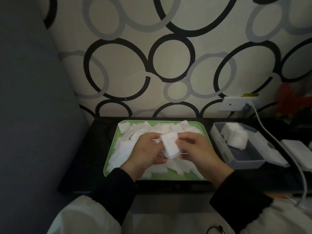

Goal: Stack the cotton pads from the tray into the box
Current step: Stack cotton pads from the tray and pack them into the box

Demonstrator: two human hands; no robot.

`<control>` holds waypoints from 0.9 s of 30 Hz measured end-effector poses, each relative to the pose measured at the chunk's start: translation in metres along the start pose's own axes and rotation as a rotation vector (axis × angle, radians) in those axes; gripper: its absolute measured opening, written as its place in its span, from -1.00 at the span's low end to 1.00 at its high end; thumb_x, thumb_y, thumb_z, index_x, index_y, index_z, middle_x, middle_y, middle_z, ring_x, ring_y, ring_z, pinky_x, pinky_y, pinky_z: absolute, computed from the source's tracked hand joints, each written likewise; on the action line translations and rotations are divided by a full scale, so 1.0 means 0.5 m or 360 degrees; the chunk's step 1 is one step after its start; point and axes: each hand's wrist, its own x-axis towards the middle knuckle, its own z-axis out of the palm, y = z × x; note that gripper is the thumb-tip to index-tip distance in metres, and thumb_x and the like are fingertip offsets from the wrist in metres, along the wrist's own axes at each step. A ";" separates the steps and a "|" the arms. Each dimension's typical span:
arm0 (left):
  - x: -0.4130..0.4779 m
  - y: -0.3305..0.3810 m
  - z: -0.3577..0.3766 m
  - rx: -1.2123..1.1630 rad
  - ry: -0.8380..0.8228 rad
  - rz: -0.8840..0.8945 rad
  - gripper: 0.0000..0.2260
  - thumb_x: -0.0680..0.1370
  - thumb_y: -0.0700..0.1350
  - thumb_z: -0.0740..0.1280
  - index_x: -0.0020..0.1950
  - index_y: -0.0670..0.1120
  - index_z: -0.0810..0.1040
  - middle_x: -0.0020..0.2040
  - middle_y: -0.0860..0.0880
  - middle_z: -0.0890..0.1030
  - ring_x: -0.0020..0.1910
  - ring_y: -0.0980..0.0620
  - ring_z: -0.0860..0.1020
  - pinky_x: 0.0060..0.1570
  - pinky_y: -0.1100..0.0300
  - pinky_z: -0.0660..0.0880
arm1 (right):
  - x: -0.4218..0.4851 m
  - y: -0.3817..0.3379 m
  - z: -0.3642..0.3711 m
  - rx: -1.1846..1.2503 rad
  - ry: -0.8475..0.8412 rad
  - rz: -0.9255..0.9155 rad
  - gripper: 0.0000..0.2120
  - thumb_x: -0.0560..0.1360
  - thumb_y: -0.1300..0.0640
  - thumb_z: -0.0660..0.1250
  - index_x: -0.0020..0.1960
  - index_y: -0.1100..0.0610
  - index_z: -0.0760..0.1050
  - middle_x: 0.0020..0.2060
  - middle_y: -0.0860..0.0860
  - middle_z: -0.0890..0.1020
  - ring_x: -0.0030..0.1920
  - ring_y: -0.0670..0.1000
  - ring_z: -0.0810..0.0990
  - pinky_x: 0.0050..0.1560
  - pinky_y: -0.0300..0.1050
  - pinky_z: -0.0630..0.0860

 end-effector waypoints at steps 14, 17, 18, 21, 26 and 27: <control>0.001 0.009 -0.058 -0.0022 0.0121 -0.0163 -0.76 0.66 0.00 0.23 0.12 -0.09 0.63 -0.08 -0.13 0.67 -0.21 -0.06 0.68 -0.26 0.10 0.62 | 0.042 0.027 0.050 -0.0490 0.0020 -0.0345 -0.89 0.48 0.22 0.43 -0.02 0.08 0.67 -0.11 -0.06 0.69 -0.08 -0.07 0.64 -0.15 -0.10 0.63; -0.005 0.008 -0.074 -0.0026 0.0089 -0.0131 -0.76 0.59 0.09 0.35 0.07 -0.05 0.66 -0.10 -0.08 0.72 -0.14 -0.05 0.71 -0.22 0.11 0.64 | 0.045 0.033 0.071 -0.0537 0.0015 -0.0419 -0.93 0.45 0.12 0.48 -0.07 0.03 0.65 -0.19 -0.05 0.68 -0.15 -0.06 0.65 -0.14 -0.04 0.62; -0.007 0.004 -0.079 0.0014 0.0070 -0.0069 -0.80 0.56 0.02 0.42 0.08 -0.07 0.65 -0.06 -0.09 0.72 -0.10 -0.03 0.71 -0.19 0.12 0.64 | 0.044 0.034 0.078 -0.0555 0.0029 -0.0433 -0.92 0.45 0.09 0.49 -0.07 0.01 0.64 -0.22 -0.03 0.68 -0.19 -0.04 0.66 -0.17 -0.06 0.61; -0.007 -0.007 -0.104 0.0035 0.0165 0.0037 -0.86 0.54 -0.22 0.44 0.08 -0.11 0.61 0.01 -0.11 0.69 -0.03 -0.06 0.69 -0.19 0.14 0.65 | 0.043 0.034 0.090 -0.0593 0.0154 -0.0432 -0.87 0.45 0.06 0.49 -0.04 -0.01 0.57 -0.30 0.01 0.66 -0.35 -0.04 0.65 -0.29 -0.23 0.53; -0.002 -0.022 -0.170 0.0163 0.0340 0.0071 -0.85 0.54 -0.22 0.43 0.03 0.01 0.59 0.05 -0.07 0.66 0.04 -0.06 0.64 -0.23 0.17 0.61 | 0.050 0.041 0.084 -0.0887 0.0049 -0.0427 -0.96 0.50 0.06 0.44 -0.11 -0.06 0.62 -0.23 -0.09 0.66 -0.24 -0.08 0.63 -0.19 -0.21 0.52; -0.004 -0.027 -0.181 0.0251 0.0364 0.0094 -0.84 0.54 -0.22 0.44 0.00 0.04 0.59 0.03 -0.05 0.65 0.03 -0.05 0.64 -0.24 0.17 0.60 | 0.048 0.042 0.085 -0.0943 -0.0046 -0.0434 -0.96 0.50 0.07 0.44 -0.12 -0.06 0.64 -0.23 -0.11 0.67 -0.23 -0.11 0.62 -0.16 -0.23 0.53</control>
